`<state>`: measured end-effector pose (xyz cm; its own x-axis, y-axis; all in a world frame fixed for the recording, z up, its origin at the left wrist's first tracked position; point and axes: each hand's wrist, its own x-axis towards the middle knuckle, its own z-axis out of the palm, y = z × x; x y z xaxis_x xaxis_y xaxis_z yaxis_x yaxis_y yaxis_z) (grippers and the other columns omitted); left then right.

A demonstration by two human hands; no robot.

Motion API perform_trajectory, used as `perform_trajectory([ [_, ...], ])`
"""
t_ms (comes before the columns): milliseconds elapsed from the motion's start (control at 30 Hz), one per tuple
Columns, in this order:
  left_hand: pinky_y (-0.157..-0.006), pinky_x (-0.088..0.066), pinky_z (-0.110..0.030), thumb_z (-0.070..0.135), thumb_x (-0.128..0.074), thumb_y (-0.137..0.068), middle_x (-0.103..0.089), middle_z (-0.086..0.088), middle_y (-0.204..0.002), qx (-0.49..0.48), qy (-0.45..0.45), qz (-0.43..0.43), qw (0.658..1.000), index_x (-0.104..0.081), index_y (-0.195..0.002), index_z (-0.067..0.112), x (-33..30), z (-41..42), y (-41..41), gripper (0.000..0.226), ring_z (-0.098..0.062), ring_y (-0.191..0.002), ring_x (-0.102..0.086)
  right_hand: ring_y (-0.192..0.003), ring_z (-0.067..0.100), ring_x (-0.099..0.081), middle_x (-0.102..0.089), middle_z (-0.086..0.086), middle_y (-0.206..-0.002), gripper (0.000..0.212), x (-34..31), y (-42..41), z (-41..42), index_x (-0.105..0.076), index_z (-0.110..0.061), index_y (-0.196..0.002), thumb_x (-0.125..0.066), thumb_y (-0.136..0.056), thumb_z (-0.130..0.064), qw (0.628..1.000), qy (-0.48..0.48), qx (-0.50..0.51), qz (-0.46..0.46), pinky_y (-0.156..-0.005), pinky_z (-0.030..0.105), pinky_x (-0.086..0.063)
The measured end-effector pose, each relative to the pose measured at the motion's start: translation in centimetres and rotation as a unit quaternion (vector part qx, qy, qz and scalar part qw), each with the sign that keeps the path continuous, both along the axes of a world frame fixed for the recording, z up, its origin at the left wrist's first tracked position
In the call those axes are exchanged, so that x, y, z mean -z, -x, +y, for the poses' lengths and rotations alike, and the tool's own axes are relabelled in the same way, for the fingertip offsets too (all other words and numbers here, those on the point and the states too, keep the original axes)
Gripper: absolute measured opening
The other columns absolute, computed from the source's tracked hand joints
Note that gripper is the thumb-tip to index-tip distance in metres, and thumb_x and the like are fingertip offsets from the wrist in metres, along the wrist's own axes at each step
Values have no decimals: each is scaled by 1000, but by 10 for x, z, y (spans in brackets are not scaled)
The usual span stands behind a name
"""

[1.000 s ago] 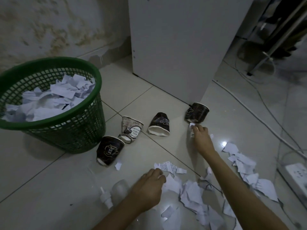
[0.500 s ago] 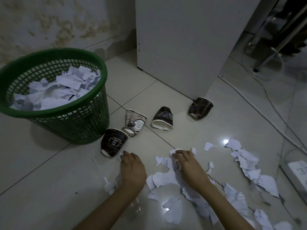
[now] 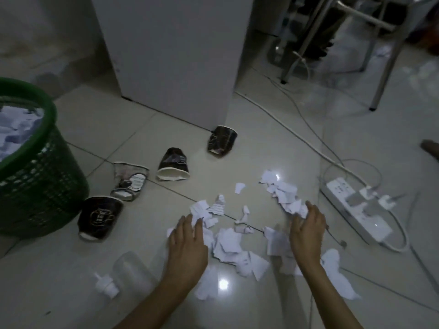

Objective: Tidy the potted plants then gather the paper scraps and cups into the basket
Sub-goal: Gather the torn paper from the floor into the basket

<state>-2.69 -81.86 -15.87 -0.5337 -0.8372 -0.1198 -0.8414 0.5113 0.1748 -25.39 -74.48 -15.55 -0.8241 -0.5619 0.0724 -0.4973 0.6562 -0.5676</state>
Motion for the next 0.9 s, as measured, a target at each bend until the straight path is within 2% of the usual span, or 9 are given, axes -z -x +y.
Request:
perform_trajectory([
  [100,-68,-54,-57,38,-56,-83,-66,-29,-107,-1,-22,19,1000,-68,-103,-6,-1,11,8,50,-45,-96,-65,-141,42,-10,-20,20,-153,52,9,21,37,-25,-2,-144,-40,-98,-21,989,-69,132,-12,-113,51,-12],
  [200,-82,-44,-65,64,0,-89,-50,-31,-131,-20,-88,24,996,-54,-125,-6,13,27,17,96,-49,-121,-47,-142,44,1,-9,18,-156,58,22,12,60,-16,-7,-147,-37,-98,-29,970,-106,207,-68,-112,57,-5],
  [300,-107,-21,-62,82,-2,-75,-17,-23,-152,42,-56,5,998,-24,-146,7,30,45,18,106,-39,-143,-4,-142,42,9,1,20,-156,65,37,-15,63,-5,-3,-148,-32,-99,-35,968,-136,168,-129,-115,51,0],
  [433,-110,1,-52,81,-7,-77,19,-8,-156,134,-8,17,991,11,-148,15,32,46,7,98,-24,-144,19,-142,22,22,20,4,-155,65,41,-55,46,8,-18,-148,-24,-98,-44,983,-47,-42,-172,-111,30,10],
  [533,-112,0,-48,73,-4,-85,-17,-17,-154,102,3,13,995,-15,-146,5,29,37,-1,92,-20,-144,19,-139,6,25,24,-16,-150,75,38,-66,38,9,-32,-146,-11,-85,-71,973,25,-140,-179,-111,28,7],
  [600,-112,-3,-49,70,-2,-87,-37,-22,-144,48,-29,14,998,-36,-139,-1,27,34,-5,94,-21,-144,16,-142,7,17,11,-11,-156,68,36,-47,31,-4,-29,-148,-16,-90,-63,975,97,-94,-174,-114,29,4],
  [733,-108,-19,-62,78,22,-70,-15,-28,-151,-86,-84,31,992,-13,-143,0,32,31,-7,112,-38,-142,-2,-145,28,-2,-11,15,-156,50,35,24,11,-22,-8,-146,-31,-101,-27,984,77,50,-154,-117,39,-9],
  [833,-105,-27,-60,79,19,-71,-20,-35,-147,-100,-113,54,987,-19,-140,-9,33,29,-2,118,-51,-136,-21,-144,35,1,-9,21,-155,51,44,41,-1,-17,0,-146,-28,-101,-21,993,-69,19,-90,-118,42,-2],
  [900,-116,-12,-47,84,23,-61,-3,-28,-152,-70,-120,86,987,-5,-143,-1,39,29,-2,122,-42,-143,-7,-144,35,6,-1,22,-156,53,52,30,-3,-10,-2,-147,-26,-101,-24,988,-141,-45,-43,-117,44,4],
])
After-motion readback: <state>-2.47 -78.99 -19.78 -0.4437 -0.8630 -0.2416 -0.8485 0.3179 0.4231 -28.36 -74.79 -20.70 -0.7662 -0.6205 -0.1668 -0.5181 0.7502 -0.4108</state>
